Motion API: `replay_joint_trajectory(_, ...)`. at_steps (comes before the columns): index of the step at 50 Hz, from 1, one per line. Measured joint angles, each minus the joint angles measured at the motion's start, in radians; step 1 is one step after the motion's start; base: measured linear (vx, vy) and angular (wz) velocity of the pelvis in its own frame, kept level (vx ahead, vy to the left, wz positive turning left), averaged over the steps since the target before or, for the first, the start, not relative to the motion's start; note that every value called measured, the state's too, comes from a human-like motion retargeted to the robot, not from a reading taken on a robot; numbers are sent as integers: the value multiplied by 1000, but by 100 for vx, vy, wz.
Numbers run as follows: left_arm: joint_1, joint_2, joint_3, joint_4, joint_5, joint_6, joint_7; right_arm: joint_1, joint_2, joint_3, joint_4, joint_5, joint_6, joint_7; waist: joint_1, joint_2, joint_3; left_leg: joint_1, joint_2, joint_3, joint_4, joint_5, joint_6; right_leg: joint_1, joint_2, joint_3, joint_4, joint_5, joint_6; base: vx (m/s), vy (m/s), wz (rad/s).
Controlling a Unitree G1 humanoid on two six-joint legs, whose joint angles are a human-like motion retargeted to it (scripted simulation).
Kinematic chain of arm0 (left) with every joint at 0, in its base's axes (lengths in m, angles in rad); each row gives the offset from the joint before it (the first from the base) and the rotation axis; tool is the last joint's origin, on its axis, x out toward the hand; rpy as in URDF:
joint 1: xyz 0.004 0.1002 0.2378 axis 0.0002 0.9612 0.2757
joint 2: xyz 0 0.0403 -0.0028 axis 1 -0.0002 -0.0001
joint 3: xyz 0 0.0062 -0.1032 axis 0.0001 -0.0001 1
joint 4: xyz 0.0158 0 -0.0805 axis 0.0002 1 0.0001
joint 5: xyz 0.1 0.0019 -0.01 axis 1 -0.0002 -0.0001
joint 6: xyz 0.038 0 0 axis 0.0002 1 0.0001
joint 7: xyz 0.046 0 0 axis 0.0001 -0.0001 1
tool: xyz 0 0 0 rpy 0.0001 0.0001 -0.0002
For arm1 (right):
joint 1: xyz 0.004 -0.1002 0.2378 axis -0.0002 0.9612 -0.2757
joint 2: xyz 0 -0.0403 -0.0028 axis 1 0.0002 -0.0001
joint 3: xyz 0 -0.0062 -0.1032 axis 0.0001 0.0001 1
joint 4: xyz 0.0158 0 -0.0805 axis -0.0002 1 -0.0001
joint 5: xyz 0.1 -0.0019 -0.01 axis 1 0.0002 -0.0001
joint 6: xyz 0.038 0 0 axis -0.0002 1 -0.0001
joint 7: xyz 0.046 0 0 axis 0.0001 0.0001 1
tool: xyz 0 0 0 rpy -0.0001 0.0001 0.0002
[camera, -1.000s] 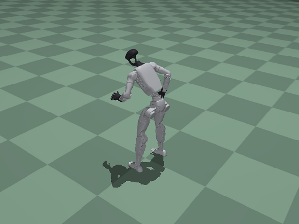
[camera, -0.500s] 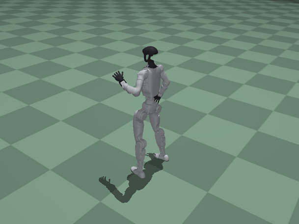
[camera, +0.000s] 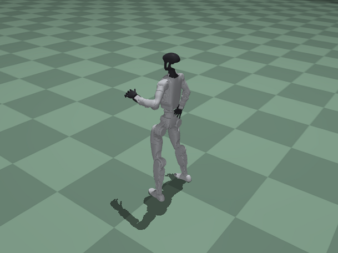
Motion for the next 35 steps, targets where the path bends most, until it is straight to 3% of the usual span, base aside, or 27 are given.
replay_joint_trajectory(10,13,-14,-8,69,145,-11,127,-176,-16,93,30,-74,-7,-62,-5,-18,67,-40,12,12,1,10,-11,-50,13,19,2,15,0,-4,-1,-3)
replay_joint_trajectory(17,13,-51,-10,121,164,2,207,-373,-8,170,66,-99,0,-115,-5,-47,151,-142,12,26,-7,50,-5,-166,14,42,4,50,-5,-14,0,-9)
replay_joint_trajectory(20,16,-60,-18,144,150,19,251,-477,4,198,88,-93,3,-125,-1,-63,202,-223,6,59,28,57,27,-261,9,42,48,50,-36,-20,0,-18)
replay_joint_trajectory(22,3,-54,-28,175,129,23,262,-567,16,208,109,-69,16,-177,5,-66,252,-258,14,49,-5,93,7,-302,18,66,18,85,-30,-24,-3,-21)
replay_joint_trajectory(28,-45,-3,-91,280,85,41,311,-886,18,233,176,-12,51,-359,17,-55,459,-407,19,55,-1,146,-11,-470,29,92,42,137,-42,-26,-4,-7)
replay_joint_trajectory(35,-1,28,-184,346,-68,29,316,-1294,-49,385,320,36,135,-546,-12,-9,481,-768,15,18,-31,281,-45,-849,31,91,69,242,-32,-25,-3,28)
